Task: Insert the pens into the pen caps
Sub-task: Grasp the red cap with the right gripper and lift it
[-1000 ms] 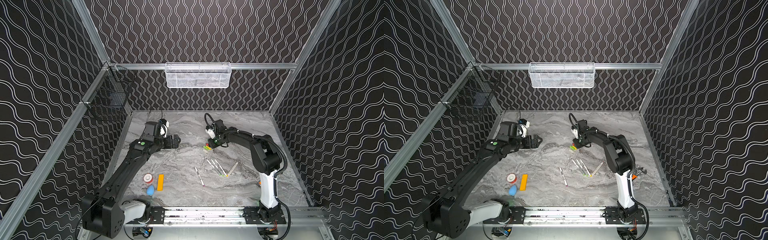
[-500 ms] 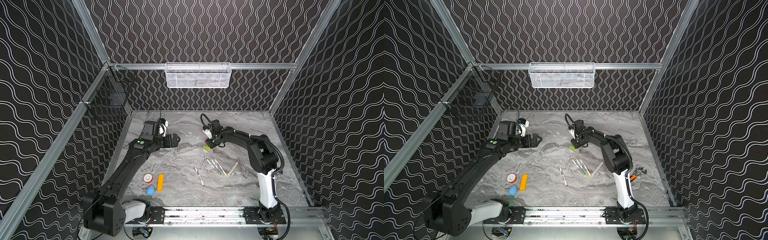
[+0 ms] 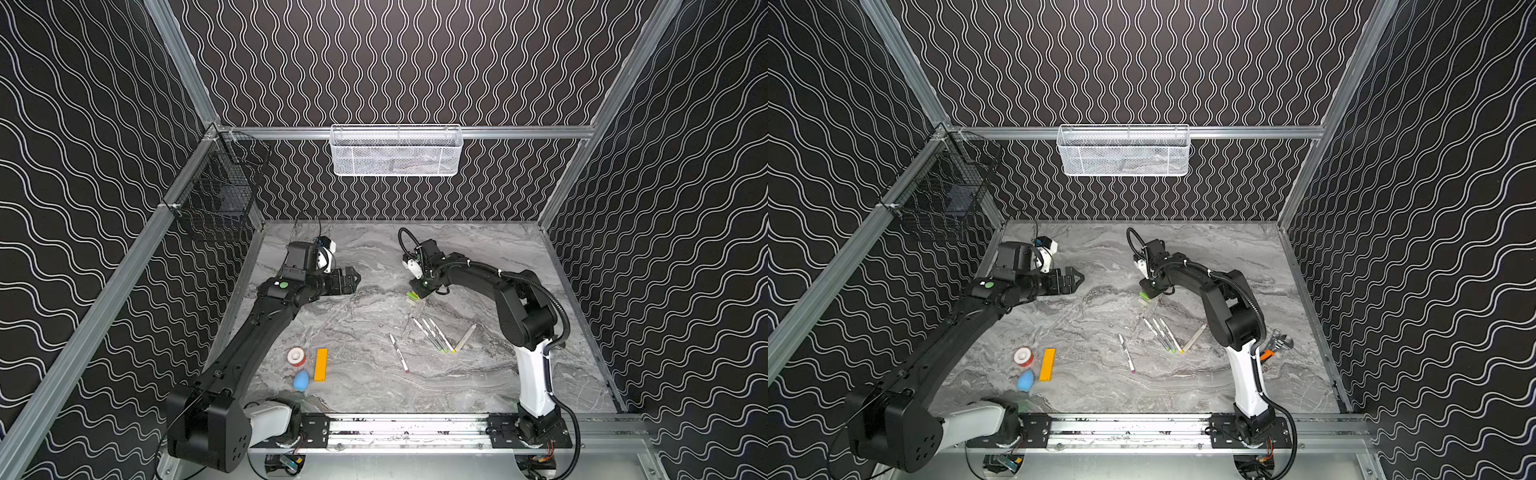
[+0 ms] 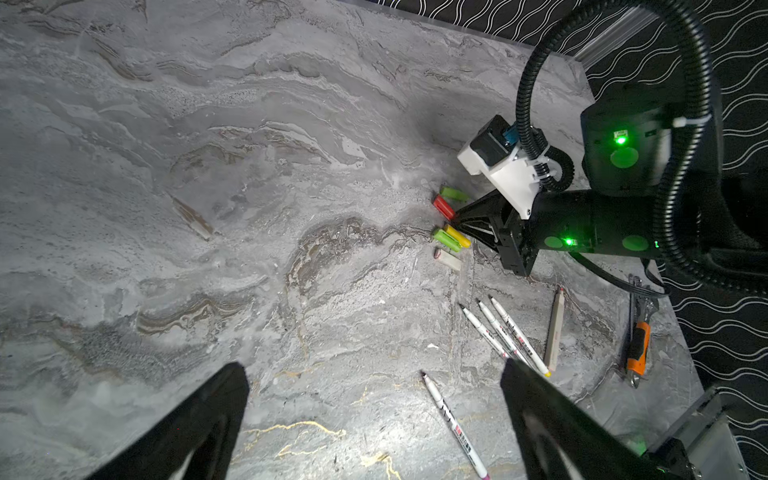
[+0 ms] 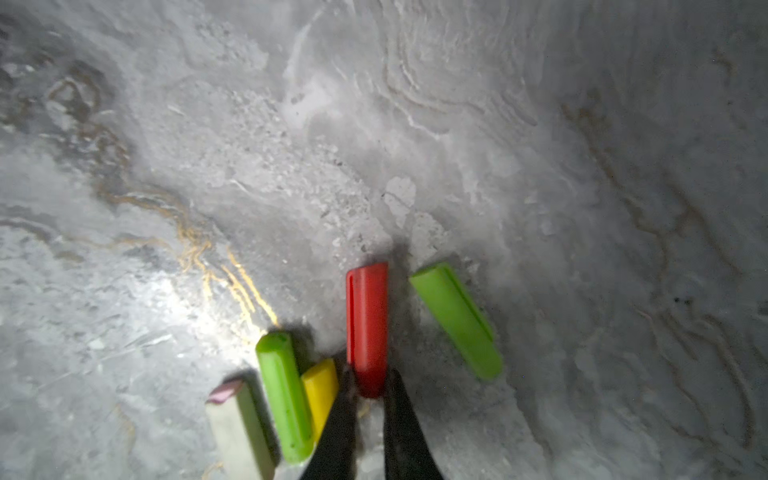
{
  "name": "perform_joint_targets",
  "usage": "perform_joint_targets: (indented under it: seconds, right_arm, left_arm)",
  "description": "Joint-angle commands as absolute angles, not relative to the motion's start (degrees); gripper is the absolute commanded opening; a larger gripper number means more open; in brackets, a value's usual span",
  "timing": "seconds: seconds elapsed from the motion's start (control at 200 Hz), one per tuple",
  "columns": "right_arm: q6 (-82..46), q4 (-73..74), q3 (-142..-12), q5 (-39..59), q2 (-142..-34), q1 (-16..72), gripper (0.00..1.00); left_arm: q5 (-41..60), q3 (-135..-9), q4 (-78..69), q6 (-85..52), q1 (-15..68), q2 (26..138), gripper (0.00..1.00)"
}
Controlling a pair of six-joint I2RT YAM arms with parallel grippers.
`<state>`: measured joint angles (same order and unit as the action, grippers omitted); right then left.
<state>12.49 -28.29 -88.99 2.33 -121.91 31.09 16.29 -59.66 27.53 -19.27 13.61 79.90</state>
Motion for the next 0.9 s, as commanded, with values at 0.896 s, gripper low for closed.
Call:
perform_joint_targets:
  seconds: [0.896]
  right_arm:
    - [3.7,-7.5,-75.2,42.4,-95.3,38.0,0.11]
  left_arm:
    - [42.0,-48.5,-1.7,-32.3,13.6,78.1,0.82]
